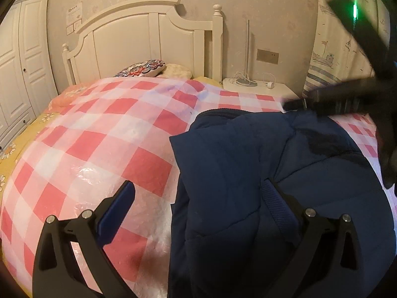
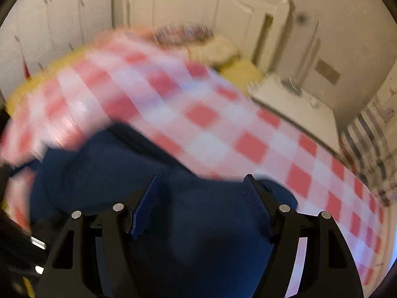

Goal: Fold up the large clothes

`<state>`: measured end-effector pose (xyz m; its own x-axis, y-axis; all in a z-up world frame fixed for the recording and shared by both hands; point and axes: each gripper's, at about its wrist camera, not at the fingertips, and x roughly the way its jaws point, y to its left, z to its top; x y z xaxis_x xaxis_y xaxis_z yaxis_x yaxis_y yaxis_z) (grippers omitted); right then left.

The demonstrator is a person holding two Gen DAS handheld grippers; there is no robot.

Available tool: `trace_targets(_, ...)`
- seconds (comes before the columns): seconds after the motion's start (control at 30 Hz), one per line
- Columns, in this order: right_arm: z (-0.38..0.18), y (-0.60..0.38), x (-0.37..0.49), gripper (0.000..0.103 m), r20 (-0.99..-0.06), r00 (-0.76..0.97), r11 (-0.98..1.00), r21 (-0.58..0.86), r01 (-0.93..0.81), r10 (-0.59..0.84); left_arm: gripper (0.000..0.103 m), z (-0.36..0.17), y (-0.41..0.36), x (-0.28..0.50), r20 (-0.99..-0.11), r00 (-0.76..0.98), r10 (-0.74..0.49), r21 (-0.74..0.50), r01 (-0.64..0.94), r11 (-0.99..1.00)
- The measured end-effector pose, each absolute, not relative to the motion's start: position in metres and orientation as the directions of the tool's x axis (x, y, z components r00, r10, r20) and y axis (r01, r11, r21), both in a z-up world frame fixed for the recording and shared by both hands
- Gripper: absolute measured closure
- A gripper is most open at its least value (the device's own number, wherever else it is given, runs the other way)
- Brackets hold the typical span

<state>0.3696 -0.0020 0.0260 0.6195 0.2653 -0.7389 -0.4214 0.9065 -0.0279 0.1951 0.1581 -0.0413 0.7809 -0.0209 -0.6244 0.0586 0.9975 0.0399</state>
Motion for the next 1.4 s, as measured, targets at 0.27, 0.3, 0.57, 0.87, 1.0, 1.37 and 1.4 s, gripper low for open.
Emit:
trace_targets(0.27,-0.027,0.049,0.392,0.018,-0.875,0.451,0.854,-0.092,-0.511,0.176,0.002,-0.044,0.164,0.199,-0.653,0.757,-0.024,0.013,0.043,0.999)
trace_targets(0.3,-0.027,0.049,0.391,0.018,-0.87,0.459,0.855,-0.095,-0.511,0.178,0.002,-0.045,0.164,0.2,-0.658,0.752,-0.032,0.006,0.048,0.999)
trace_targets(0.57,0.017,-0.009,0.328,0.012,-0.73,0.6,0.9,0.048,-0.433,0.327,0.002,-0.044,0.181,0.181,-0.684,0.721,-0.111,-0.083,0.074,0.994)
trace_targets(0.87,-0.039,-0.132,0.232,0.007,-0.657,0.532,0.84,0.484,-0.246,0.534,0.002,-0.084,0.237,0.159,-0.637,0.583,-0.504,-0.534,0.137,0.834)
trace_targets(1.0,-0.071,-0.144,0.213,0.006,-0.562,0.45,0.689,0.7,-0.189,0.694,0.002,-0.084,0.234,0.157,-0.647,0.55,-0.528,-0.556,0.133,0.82)
trace_targets(1.37,-0.081,-0.093,0.201,0.004,-0.576,0.344,0.662,0.71,-0.239,0.742,0.002,-0.094,0.231,0.166,-0.638,0.445,-0.628,-0.644,0.14,0.752)
trace_targets(1.4,-0.086,-0.094,0.202,0.004,-0.559,0.345,0.646,0.727,-0.233,0.754,0.002,-0.094,0.229,0.168,-0.631,0.432,-0.644,-0.655,0.148,0.741)
